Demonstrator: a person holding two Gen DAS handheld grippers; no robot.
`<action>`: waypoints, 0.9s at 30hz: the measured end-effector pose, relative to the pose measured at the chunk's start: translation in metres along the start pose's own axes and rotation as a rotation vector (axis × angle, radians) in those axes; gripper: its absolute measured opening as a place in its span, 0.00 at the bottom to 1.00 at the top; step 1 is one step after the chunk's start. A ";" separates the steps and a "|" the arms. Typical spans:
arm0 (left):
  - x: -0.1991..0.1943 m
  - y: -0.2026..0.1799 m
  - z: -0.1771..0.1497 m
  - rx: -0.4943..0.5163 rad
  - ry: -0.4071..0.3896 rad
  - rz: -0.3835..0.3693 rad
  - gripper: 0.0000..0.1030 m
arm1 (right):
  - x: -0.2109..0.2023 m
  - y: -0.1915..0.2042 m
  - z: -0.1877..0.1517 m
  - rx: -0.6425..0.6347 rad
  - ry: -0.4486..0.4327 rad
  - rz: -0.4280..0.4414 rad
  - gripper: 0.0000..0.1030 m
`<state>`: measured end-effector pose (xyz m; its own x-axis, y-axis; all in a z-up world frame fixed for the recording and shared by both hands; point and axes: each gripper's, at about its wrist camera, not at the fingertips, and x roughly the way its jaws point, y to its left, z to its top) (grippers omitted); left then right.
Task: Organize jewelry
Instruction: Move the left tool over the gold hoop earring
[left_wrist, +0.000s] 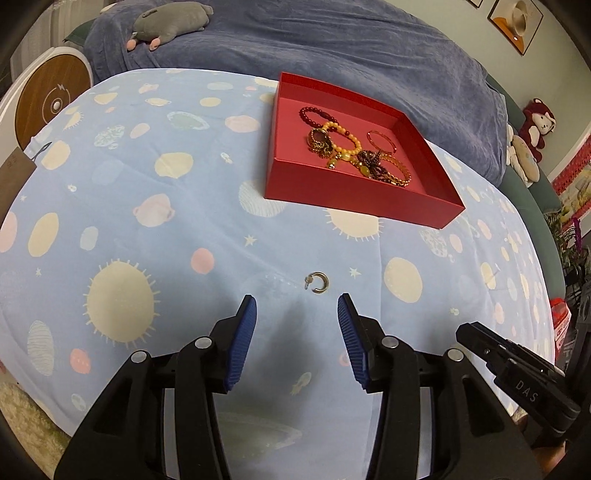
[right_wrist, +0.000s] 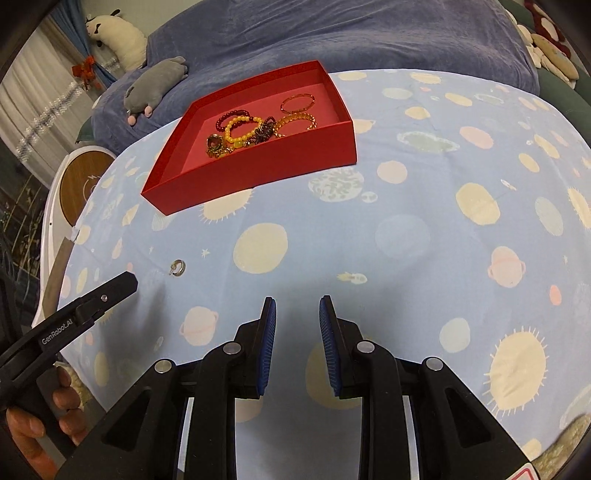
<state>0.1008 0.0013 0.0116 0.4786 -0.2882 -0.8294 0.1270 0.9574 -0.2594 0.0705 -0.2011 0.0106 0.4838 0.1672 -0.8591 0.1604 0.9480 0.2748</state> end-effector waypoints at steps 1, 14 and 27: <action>0.004 -0.003 0.001 0.005 0.004 -0.002 0.43 | 0.000 -0.001 -0.002 0.005 0.003 -0.002 0.24; 0.050 -0.031 0.004 0.096 0.036 0.039 0.25 | 0.010 -0.009 -0.006 0.021 0.029 -0.010 0.24; 0.037 -0.012 -0.003 0.063 0.022 0.034 0.00 | 0.021 0.004 0.004 -0.006 0.027 -0.013 0.33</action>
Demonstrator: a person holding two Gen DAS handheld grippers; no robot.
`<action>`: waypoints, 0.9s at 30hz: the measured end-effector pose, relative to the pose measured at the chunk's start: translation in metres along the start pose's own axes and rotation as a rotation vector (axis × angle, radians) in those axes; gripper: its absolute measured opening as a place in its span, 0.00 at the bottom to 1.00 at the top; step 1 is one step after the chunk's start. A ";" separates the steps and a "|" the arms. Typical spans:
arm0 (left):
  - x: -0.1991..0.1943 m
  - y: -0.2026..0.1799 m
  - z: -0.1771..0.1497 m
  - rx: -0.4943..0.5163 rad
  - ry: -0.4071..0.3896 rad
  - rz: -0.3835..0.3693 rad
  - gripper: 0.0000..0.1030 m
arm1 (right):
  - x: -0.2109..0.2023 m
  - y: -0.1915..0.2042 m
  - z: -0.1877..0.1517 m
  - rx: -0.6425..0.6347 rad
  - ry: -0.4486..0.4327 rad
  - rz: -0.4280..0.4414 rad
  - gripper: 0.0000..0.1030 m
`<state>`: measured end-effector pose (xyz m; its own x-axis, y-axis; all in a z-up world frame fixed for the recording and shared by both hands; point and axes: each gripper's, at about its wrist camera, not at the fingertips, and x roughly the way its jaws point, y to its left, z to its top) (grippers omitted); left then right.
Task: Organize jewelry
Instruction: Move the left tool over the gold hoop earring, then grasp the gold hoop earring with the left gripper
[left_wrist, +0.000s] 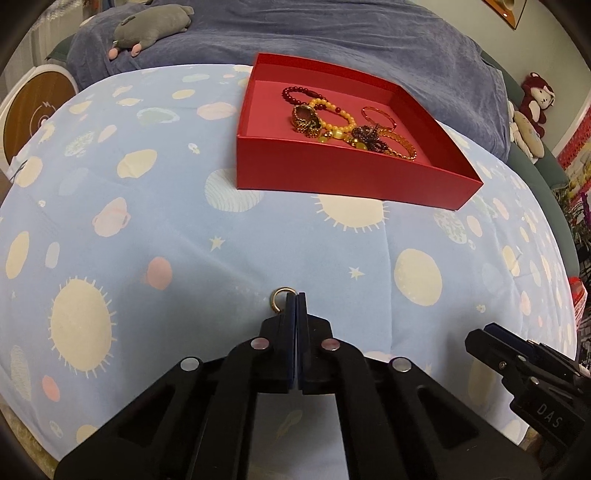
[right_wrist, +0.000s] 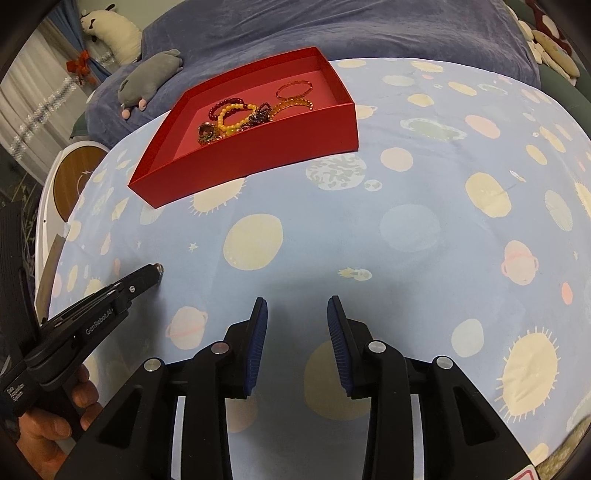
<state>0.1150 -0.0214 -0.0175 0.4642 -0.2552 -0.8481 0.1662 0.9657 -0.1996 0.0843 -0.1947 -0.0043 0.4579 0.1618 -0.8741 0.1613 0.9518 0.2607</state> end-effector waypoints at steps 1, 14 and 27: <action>-0.001 0.002 -0.001 -0.009 0.000 -0.003 0.00 | 0.002 0.002 0.001 -0.006 0.001 0.000 0.33; -0.008 0.010 -0.004 -0.039 -0.016 -0.023 0.40 | 0.014 0.017 0.006 -0.042 0.007 -0.007 0.37; 0.002 -0.002 -0.004 0.050 -0.036 0.045 0.17 | 0.016 0.014 0.008 -0.032 0.013 -0.011 0.37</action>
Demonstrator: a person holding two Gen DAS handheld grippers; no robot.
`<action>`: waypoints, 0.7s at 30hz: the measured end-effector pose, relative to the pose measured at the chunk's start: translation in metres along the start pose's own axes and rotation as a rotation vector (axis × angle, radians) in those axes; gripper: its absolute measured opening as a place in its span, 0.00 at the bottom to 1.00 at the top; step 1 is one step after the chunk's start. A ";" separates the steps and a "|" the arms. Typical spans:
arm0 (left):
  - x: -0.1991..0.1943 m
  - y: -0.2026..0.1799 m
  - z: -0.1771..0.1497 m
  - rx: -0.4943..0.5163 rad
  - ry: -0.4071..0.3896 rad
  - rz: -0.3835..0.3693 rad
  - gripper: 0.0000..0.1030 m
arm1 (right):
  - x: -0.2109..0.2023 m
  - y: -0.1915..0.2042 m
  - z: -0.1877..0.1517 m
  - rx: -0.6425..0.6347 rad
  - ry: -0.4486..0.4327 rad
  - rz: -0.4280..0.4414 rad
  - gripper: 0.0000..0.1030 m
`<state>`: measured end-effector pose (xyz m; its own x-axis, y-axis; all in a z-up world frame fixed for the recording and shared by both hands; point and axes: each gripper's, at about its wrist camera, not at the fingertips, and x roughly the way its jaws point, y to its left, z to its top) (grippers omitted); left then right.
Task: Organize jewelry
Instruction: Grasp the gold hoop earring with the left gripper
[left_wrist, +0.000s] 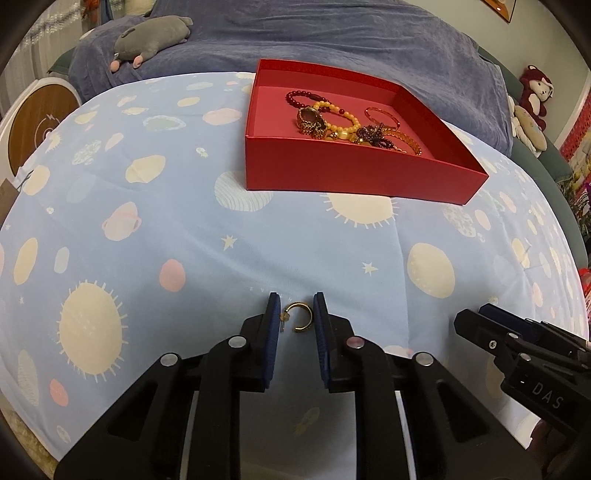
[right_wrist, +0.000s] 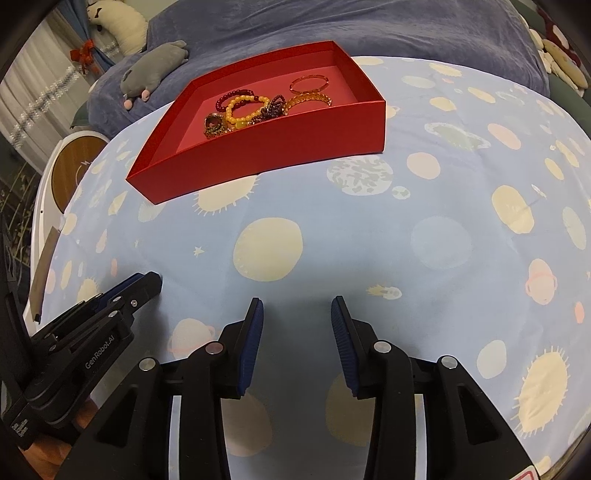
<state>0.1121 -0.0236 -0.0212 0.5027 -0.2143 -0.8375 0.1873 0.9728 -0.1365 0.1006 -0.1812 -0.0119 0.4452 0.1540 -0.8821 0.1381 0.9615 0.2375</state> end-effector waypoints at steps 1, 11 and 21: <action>-0.001 -0.001 -0.001 0.003 0.000 0.002 0.17 | 0.000 0.000 0.000 0.000 0.000 -0.001 0.37; -0.004 -0.003 0.000 -0.004 0.000 0.003 0.17 | 0.004 0.000 0.001 -0.001 -0.004 -0.016 0.37; -0.006 -0.007 0.002 -0.006 0.001 -0.005 0.17 | 0.001 0.000 0.004 0.003 -0.054 -0.042 0.40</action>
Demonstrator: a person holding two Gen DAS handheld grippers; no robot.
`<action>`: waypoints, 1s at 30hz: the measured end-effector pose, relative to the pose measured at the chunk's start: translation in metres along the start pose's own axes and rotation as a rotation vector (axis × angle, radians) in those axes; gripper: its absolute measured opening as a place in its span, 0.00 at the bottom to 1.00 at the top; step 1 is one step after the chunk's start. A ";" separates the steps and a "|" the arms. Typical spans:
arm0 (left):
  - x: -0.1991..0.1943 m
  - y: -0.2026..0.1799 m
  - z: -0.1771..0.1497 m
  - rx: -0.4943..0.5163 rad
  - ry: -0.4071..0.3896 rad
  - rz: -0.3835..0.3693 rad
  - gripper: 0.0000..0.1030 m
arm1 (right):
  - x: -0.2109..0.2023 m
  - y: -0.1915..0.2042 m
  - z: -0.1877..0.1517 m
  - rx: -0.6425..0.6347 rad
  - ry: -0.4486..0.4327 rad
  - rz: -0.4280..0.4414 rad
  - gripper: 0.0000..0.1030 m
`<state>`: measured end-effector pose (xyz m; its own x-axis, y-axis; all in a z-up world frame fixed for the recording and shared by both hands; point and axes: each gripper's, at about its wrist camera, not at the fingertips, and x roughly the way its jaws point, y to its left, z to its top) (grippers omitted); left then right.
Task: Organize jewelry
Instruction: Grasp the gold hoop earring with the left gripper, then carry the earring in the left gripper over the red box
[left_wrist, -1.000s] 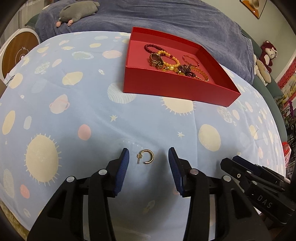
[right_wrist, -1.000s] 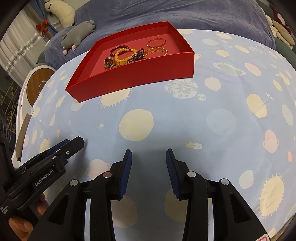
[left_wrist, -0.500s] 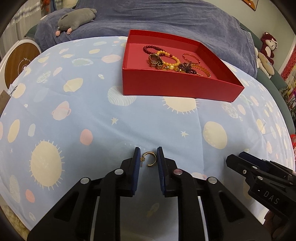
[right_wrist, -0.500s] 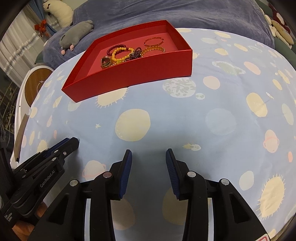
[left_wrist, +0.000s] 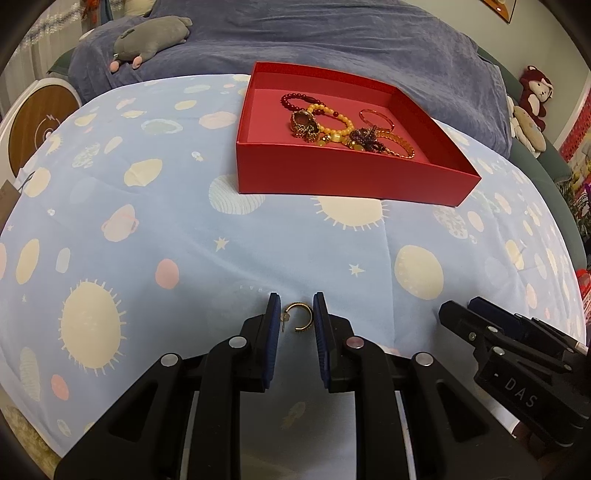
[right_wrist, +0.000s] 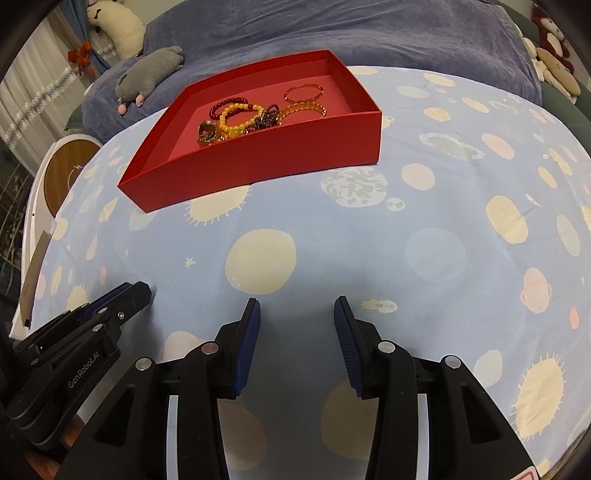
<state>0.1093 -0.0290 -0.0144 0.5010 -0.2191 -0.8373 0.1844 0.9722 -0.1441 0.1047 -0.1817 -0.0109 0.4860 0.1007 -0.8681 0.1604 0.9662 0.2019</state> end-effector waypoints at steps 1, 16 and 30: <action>0.000 0.000 0.000 -0.001 -0.001 -0.002 0.17 | -0.001 -0.002 0.001 0.007 -0.007 -0.005 0.45; 0.002 -0.005 0.004 -0.002 0.003 -0.012 0.17 | 0.007 0.006 0.000 -0.011 0.006 0.000 0.40; -0.012 -0.015 0.009 0.010 -0.019 -0.036 0.17 | -0.003 0.015 -0.002 -0.028 0.007 0.025 0.26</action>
<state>0.1080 -0.0422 0.0023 0.5099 -0.2553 -0.8215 0.2111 0.9629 -0.1682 0.1045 -0.1670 -0.0063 0.4839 0.1264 -0.8659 0.1245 0.9695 0.2111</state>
